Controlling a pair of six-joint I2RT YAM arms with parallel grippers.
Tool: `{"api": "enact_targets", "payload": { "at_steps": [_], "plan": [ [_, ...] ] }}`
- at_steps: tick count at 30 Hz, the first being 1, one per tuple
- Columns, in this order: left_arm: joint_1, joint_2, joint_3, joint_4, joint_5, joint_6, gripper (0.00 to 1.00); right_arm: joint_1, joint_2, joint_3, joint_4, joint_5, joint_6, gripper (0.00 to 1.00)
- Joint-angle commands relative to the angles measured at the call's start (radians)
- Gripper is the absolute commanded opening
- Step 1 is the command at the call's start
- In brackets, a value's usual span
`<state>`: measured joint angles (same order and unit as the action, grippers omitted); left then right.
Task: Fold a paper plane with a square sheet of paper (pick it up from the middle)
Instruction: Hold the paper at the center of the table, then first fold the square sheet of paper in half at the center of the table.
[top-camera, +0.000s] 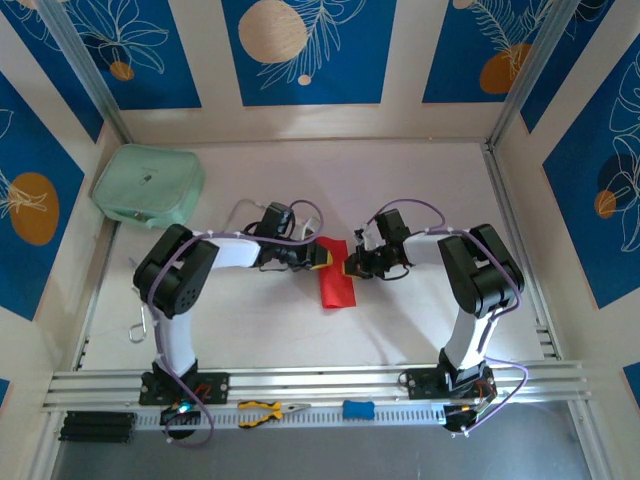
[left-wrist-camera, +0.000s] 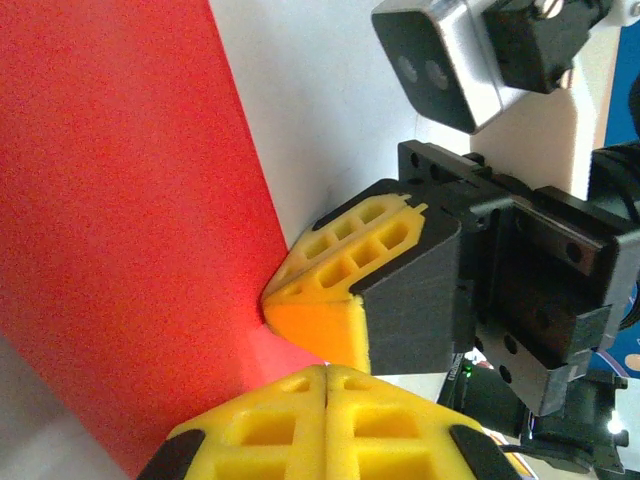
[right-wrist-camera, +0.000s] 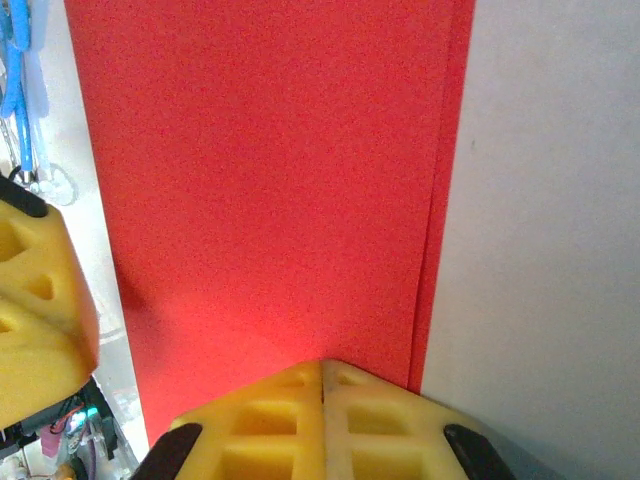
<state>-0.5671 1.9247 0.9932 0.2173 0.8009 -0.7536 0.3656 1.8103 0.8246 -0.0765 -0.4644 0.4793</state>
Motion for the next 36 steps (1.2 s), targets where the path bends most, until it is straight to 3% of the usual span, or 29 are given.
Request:
{"api": "enact_targets", "payload": {
  "at_steps": [1, 21, 30, 36],
  "plan": [
    [0.004, 0.025, 0.025, -0.001, 0.031, 0.014, 0.00, 0.000, 0.057, -0.012, -0.045, 0.115, -0.026, 0.00],
    [0.012, 0.070, -0.052, -0.199, -0.154, 0.206, 0.00, 0.004, 0.050, -0.016, -0.047, 0.132, -0.022, 0.00],
    [0.003, -0.062, 0.025, -0.231, -0.092, 0.084, 0.00, 0.005, 0.050, -0.016, -0.048, 0.139, -0.021, 0.00],
    [-0.030, -0.048, 0.012, -0.180, -0.031, -0.023, 0.00, 0.006, 0.050, -0.016, -0.050, 0.144, -0.021, 0.00]
  ]
}}
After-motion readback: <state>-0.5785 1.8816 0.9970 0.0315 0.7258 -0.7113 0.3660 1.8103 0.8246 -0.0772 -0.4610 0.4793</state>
